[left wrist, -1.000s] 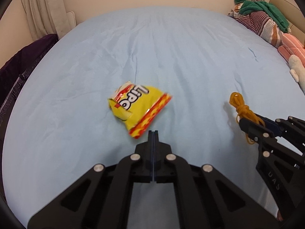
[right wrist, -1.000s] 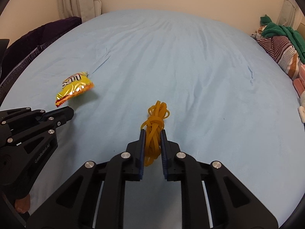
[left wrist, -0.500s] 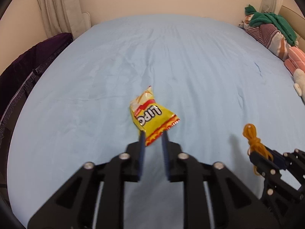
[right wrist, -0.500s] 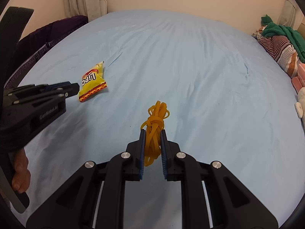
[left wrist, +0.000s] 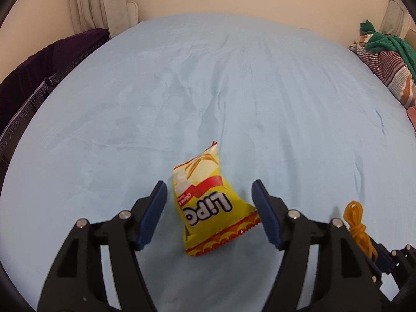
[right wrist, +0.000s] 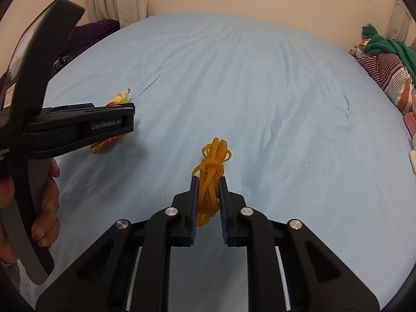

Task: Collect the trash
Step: 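Lift the chips bag with the left tool while the right tool holds the rubber band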

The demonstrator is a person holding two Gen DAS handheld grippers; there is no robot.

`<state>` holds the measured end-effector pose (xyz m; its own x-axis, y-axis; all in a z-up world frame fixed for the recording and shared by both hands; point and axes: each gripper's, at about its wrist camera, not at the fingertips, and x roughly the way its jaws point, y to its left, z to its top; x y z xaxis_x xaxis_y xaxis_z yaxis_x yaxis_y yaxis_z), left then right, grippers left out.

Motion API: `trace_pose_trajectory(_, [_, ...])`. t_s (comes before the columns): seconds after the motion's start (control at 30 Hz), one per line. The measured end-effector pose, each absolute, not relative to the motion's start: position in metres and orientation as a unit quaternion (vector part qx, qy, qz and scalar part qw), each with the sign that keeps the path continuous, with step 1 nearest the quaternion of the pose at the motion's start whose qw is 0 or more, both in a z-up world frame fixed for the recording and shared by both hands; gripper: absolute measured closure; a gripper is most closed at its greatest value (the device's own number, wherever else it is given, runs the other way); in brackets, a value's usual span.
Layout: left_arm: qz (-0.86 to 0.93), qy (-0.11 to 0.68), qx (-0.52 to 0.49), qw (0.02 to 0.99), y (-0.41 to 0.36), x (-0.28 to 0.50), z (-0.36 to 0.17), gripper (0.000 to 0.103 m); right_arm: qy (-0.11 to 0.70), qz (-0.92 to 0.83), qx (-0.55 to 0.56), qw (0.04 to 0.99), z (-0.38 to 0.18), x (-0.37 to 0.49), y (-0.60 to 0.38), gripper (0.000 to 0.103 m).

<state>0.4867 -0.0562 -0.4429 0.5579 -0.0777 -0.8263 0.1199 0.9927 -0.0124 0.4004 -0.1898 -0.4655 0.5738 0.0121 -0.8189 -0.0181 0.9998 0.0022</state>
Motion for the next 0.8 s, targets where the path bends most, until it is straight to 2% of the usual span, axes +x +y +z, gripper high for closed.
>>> trace_pose_trajectory(0.03, [-0.059, 0.478, 0.017, 0.876, -0.056, 0.488, -0.448, 0.043, 0.462, 0.009, -0.004, 0.887, -0.466, 0.4, -0.19, 0.089])
trace_pose_trajectory(0.1, [-0.059, 0.477, 0.015, 0.877, -0.055, 0.485, -0.45, 0.046, 0.463, 0.008, -0.002, 0.886, -0.467, 0.399, -0.19, 0.089])
trace_pose_trajectory(0.17, [-0.064, 0.473, 0.028, 0.878, -0.059, 0.478, -0.447, 0.059, 0.464, 0.007, 0.0, 0.886, -0.468, 0.397, -0.19, 0.089])
trace_pose_trajectory(0.47, [-0.086, 0.468, 0.046, 0.878, -0.049, 0.434, -0.43, 0.06, 0.467, 0.009, 0.005, 0.884, -0.455, 0.382, -0.182, 0.089])
trace_pose_trajectory(0.8, [-0.083, 0.46, 0.045, 0.883, -0.012, 0.354, -0.385, 0.06, 0.459, 0.032, -0.018, 0.888, -0.416, 0.325, -0.151, 0.089])
